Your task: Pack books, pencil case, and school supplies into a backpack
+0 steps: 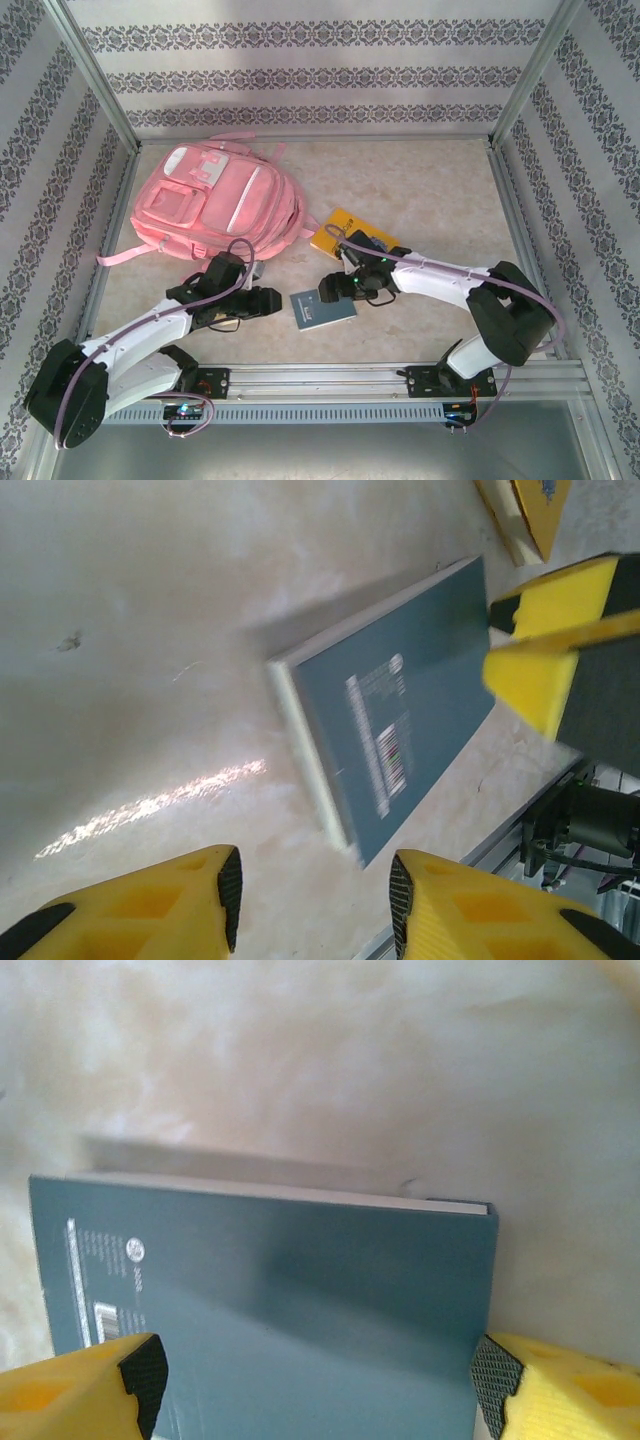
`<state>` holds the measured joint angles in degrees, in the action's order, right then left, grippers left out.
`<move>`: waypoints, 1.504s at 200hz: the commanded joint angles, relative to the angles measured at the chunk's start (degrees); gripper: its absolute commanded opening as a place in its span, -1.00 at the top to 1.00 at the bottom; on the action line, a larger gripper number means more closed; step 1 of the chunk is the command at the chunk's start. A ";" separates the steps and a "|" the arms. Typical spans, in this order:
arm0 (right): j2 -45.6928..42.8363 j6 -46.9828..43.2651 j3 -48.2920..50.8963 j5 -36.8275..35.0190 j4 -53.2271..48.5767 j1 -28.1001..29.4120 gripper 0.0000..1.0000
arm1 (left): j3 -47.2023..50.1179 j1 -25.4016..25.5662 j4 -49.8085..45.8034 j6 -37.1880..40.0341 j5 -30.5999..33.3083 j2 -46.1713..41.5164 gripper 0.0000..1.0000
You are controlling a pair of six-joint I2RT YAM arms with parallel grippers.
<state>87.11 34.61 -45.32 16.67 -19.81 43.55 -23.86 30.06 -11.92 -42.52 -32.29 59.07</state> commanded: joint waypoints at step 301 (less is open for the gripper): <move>-7.29 15.32 12.57 27.93 22.36 -2.84 0.08 | 0.29 6.41 18.03 -2.51 -3.48 23.41 0.61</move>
<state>83.13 45.80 -33.80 30.11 -9.91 38.04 -23.86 34.54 2.79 -44.49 -35.99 79.44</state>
